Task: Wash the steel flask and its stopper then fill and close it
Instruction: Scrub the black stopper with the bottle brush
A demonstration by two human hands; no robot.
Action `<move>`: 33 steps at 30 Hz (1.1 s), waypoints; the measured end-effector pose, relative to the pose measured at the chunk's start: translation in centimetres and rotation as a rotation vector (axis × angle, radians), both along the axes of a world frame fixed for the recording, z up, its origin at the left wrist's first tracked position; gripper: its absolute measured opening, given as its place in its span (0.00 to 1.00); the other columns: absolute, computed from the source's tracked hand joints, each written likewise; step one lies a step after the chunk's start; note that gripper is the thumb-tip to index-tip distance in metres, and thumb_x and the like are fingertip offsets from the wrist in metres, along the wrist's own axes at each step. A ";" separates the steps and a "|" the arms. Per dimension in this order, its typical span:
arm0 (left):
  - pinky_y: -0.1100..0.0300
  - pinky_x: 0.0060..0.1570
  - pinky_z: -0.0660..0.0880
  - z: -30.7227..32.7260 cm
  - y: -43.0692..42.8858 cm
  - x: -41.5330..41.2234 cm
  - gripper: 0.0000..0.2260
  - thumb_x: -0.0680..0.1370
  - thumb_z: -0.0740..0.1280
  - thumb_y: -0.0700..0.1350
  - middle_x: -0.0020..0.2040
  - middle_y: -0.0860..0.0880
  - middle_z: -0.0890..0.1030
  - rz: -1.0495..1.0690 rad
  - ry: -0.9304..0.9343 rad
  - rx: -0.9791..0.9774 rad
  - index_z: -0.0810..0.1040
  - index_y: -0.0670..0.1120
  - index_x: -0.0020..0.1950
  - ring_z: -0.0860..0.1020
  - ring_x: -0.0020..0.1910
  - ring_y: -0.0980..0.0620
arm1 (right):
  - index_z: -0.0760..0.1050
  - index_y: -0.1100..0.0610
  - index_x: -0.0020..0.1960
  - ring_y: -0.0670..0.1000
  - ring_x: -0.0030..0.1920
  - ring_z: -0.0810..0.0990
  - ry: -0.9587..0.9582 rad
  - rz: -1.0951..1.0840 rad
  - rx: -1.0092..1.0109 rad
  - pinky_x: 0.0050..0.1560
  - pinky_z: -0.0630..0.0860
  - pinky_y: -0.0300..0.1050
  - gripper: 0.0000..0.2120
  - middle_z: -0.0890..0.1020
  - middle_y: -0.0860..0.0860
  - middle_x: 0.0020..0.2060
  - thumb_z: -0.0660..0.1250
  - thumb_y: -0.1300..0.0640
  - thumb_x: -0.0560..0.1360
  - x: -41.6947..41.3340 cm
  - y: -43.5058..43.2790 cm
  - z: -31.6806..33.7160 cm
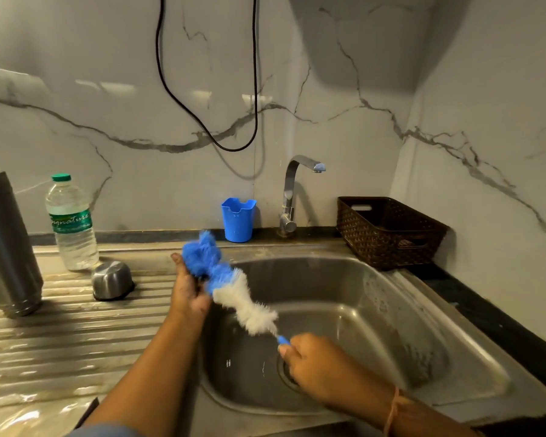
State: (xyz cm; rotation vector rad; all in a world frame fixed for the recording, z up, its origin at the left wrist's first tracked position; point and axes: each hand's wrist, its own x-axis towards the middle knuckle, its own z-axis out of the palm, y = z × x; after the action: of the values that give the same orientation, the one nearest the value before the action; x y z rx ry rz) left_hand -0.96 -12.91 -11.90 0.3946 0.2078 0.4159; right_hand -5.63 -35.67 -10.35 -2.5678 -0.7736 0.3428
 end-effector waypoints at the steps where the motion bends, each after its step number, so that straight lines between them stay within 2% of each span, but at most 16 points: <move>1: 0.53 0.43 0.76 -0.2 0.3 -0.2 0.27 0.78 0.56 0.62 0.49 0.45 0.79 0.018 0.014 -0.021 0.69 0.46 0.69 0.79 0.45 0.48 | 0.61 0.52 0.33 0.50 0.43 0.70 0.012 0.008 -0.023 0.42 0.62 0.41 0.19 0.72 0.50 0.39 0.54 0.47 0.81 -0.2 -0.2 -0.5; 3: 0.53 0.43 0.77 -0.4 0.1 -0.2 0.25 0.78 0.56 0.63 0.48 0.45 0.80 -0.001 0.021 -0.033 0.72 0.47 0.65 0.79 0.46 0.49 | 0.62 0.52 0.33 0.50 0.43 0.71 0.058 -0.007 0.002 0.41 0.63 0.41 0.18 0.72 0.50 0.37 0.54 0.48 0.81 0.1 -0.2 -0.3; 5: 0.54 0.45 0.78 -0.4 -1.3 0.2 0.24 0.77 0.59 0.63 0.47 0.46 0.82 -0.114 0.051 0.019 0.75 0.47 0.63 0.81 0.45 0.50 | 0.64 0.52 0.33 0.51 0.42 0.72 0.076 -0.052 0.106 0.39 0.65 0.43 0.18 0.73 0.51 0.36 0.54 0.49 0.81 1.3 0.3 0.8; 7: 0.58 0.50 0.73 -0.1 -2.8 0.7 0.23 0.74 0.62 0.62 0.49 0.47 0.81 -0.155 0.129 0.112 0.77 0.46 0.59 0.78 0.46 0.51 | 0.67 0.52 0.34 0.50 0.37 0.72 0.047 -0.099 0.201 0.34 0.64 0.41 0.18 0.73 0.51 0.33 0.54 0.50 0.81 2.4 0.7 2.2; 9: 0.60 0.52 0.73 0.1 -3.2 1.1 0.21 0.73 0.66 0.59 0.51 0.45 0.80 -0.118 0.133 0.096 0.77 0.44 0.56 0.77 0.48 0.50 | 0.69 0.54 0.35 0.47 0.31 0.69 0.037 -0.122 0.256 0.32 0.63 0.40 0.18 0.72 0.49 0.30 0.54 0.49 0.81 3.0 0.7 2.6; 11: 0.53 0.55 0.76 0.2 -2.6 0.8 0.21 0.73 0.67 0.55 0.53 0.42 0.80 -0.053 0.090 0.017 0.75 0.42 0.59 0.79 0.51 0.47 | 0.68 0.53 0.35 0.49 0.33 0.70 0.071 -0.108 0.227 0.36 0.66 0.42 0.17 0.73 0.50 0.32 0.55 0.50 0.81 2.7 0.4 1.9; 13: 0.48 0.56 0.75 -0.1 -1.1 0.5 0.22 0.75 0.66 0.55 0.57 0.40 0.79 0.005 0.077 -0.083 0.73 0.42 0.62 0.79 0.54 0.43 | 0.66 0.52 0.34 0.50 0.40 0.71 0.120 -0.069 0.126 0.39 0.66 0.42 0.17 0.73 0.51 0.35 0.54 0.50 0.81 1.9 0.0 0.3; 16: 0.47 0.61 0.73 -0.5 -0.5 0.4 0.25 0.76 0.63 0.58 0.60 0.39 0.77 0.057 0.122 -0.112 0.71 0.42 0.66 0.77 0.59 0.42 | 0.64 0.51 0.34 0.50 0.41 0.71 0.137 -0.024 0.041 0.36 0.65 0.41 0.18 0.74 0.52 0.38 0.53 0.49 0.81 1.5 -0.2 -0.7; 17: 0.50 0.57 0.75 -0.5 -1.0 0.5 0.24 0.76 0.62 0.59 0.57 0.41 0.79 0.049 0.154 -0.061 0.72 0.43 0.64 0.79 0.55 0.44 | 0.65 0.52 0.34 0.51 0.41 0.71 0.139 -0.036 0.051 0.36 0.65 0.41 0.18 0.74 0.53 0.40 0.53 0.50 0.81 1.7 -0.1 -0.5; 19: 0.60 0.41 0.79 -0.3 -2.5 0.6 0.22 0.75 0.63 0.60 0.47 0.45 0.81 -0.005 0.241 0.076 0.75 0.44 0.59 0.79 0.43 0.50 | 0.68 0.53 0.36 0.52 0.40 0.71 0.116 -0.094 0.114 0.39 0.66 0.42 0.17 0.75 0.54 0.41 0.53 0.50 0.81 2.7 0.3 0.4; 20: 0.63 0.34 0.78 -0.1 -3.1 0.6 0.21 0.75 0.64 0.59 0.46 0.45 0.81 -0.029 0.257 0.104 0.75 0.44 0.58 0.79 0.41 0.52 | 0.70 0.54 0.38 0.52 0.40 0.72 0.084 -0.122 0.146 0.41 0.66 0.42 0.16 0.76 0.54 0.40 0.54 0.49 0.81 3.2 0.5 0.9; 21: 0.63 0.31 0.79 -0.1 -3.4 0.8 0.20 0.75 0.66 0.56 0.48 0.44 0.81 -0.041 0.239 0.098 0.75 0.43 0.58 0.79 0.43 0.51 | 0.71 0.55 0.39 0.52 0.41 0.73 0.050 -0.139 0.168 0.41 0.67 0.42 0.16 0.76 0.53 0.39 0.53 0.49 0.81 3.5 0.7 1.2; 24: 0.55 0.42 0.81 -0.2 -2.8 0.5 0.16 0.75 0.67 0.47 0.57 0.39 0.78 -0.017 0.124 -0.012 0.74 0.40 0.59 0.79 0.53 0.45 | 0.67 0.53 0.38 0.51 0.39 0.73 0.009 -0.123 0.138 0.37 0.66 0.44 0.16 0.75 0.52 0.37 0.52 0.48 0.81 3.0 0.8 1.2; 28: 0.50 0.55 0.77 -0.5 -1.4 0.3 0.18 0.77 0.65 0.52 0.59 0.40 0.78 0.017 0.102 -0.121 0.74 0.41 0.60 0.79 0.56 0.45 | 0.61 0.51 0.35 0.55 0.46 0.74 -0.039 -0.061 -0.011 0.43 0.65 0.44 0.18 0.78 0.55 0.47 0.51 0.47 0.82 0.8 0.8 0.0; 31: 0.51 0.54 0.78 -0.4 -2.9 0.4 0.17 0.77 0.64 0.54 0.52 0.43 0.81 -0.091 0.167 -0.011 0.76 0.42 0.58 0.80 0.49 0.48 | 0.64 0.53 0.37 0.57 0.50 0.77 -0.039 -0.096 0.052 0.45 0.67 0.44 0.17 0.80 0.57 0.49 0.51 0.47 0.81 1.7 1.6 0.7; 33: 0.52 0.51 0.80 -0.1 -3.9 0.3 0.16 0.76 0.66 0.50 0.51 0.42 0.81 -0.141 0.110 -0.013 0.75 0.42 0.58 0.82 0.47 0.48 | 0.68 0.53 0.40 0.57 0.48 0.77 -0.027 -0.127 0.150 0.43 0.66 0.43 0.15 0.78 0.56 0.43 0.52 0.48 0.81 2.9 2.2 1.4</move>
State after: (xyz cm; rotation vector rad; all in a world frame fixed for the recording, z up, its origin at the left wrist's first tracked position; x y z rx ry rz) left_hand -0.68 -16.81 -12.02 0.4168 0.2874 0.2539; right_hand -2.71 -33.51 -8.90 -2.4699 -0.6173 0.2023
